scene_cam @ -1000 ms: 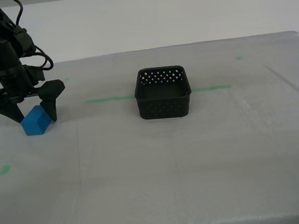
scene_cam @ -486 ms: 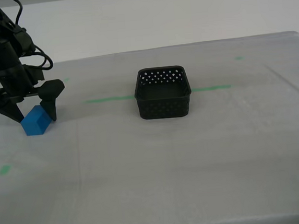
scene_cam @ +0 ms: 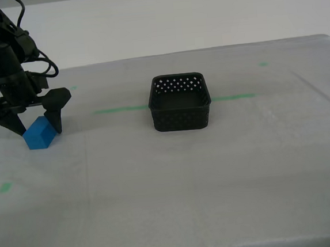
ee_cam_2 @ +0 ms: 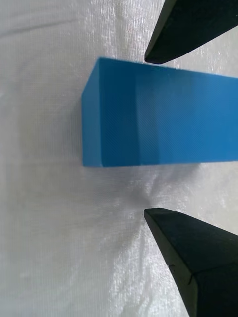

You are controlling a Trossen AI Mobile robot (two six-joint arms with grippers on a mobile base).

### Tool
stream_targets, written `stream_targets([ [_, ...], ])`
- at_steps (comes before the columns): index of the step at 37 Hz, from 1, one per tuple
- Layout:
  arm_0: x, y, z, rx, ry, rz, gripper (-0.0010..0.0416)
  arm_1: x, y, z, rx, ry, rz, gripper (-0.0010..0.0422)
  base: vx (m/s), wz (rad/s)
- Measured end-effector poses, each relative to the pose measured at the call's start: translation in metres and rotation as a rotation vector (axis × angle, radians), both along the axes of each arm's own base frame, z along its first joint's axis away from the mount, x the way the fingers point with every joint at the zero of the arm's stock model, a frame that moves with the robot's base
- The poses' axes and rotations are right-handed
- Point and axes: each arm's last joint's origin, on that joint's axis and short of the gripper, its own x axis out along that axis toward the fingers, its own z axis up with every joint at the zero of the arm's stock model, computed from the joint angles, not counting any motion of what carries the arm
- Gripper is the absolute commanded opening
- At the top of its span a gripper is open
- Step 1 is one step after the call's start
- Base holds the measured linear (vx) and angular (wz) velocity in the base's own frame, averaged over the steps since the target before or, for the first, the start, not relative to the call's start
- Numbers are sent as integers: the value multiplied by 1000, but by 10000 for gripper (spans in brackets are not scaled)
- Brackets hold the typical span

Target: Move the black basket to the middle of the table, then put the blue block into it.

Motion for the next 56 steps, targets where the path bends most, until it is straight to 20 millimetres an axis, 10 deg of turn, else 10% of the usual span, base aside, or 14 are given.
stream_targets([
  [33, 0, 0, 0, 0, 0, -1, 5, -1, 0, 0, 3, 15, -9, 289, 0, 0],
  [56, 0, 0, 0, 0, 0, 0, 4, -1, 1, 0, 9, 15, 6, 97, 0, 0],
])
